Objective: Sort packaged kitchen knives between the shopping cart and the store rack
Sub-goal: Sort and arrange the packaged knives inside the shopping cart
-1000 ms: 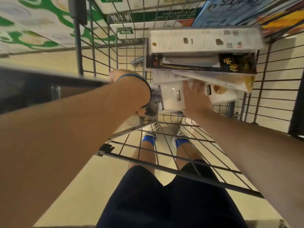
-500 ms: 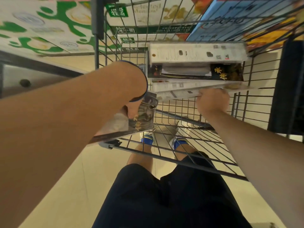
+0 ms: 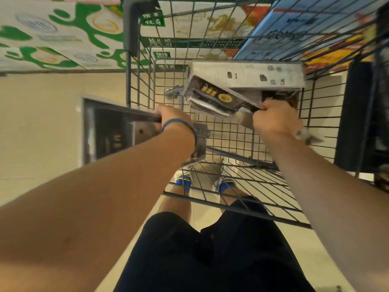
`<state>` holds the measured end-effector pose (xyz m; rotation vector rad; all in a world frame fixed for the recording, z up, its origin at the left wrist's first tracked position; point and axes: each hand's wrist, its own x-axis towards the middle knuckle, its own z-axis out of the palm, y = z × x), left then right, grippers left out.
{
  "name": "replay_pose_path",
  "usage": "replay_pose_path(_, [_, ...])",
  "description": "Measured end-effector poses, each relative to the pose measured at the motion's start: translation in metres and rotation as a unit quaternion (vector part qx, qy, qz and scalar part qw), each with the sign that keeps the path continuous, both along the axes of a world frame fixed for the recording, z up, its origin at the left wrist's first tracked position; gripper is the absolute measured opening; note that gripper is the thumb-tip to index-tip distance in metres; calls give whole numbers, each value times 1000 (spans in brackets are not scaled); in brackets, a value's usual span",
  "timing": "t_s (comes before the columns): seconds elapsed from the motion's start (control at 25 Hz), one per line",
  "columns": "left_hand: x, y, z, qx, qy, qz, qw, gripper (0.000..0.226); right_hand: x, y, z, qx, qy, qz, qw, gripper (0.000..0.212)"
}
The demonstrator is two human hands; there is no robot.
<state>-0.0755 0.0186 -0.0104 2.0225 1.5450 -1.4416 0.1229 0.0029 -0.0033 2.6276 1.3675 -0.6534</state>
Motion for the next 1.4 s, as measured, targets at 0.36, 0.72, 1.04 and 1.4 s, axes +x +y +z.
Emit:
replay_pose_path(0.36, [4,-26,15,30,-117,-49,991,74,-3,-31,54,124,259,-255,923,33])
replay_pose_path(0.72, [-5,-49,145,13,-472,302,828,95,-14,-55,180,206,440,-358,797,47])
replay_pose_path(1.04, [21,0,276,207,-621,196,730,34,-21,-37,271,101,460,-277,838,33])
replay_pose_path(1.4, [96,30,379,308,-521,-236,760,31,95,-84,363,477,-32,125,869,50])
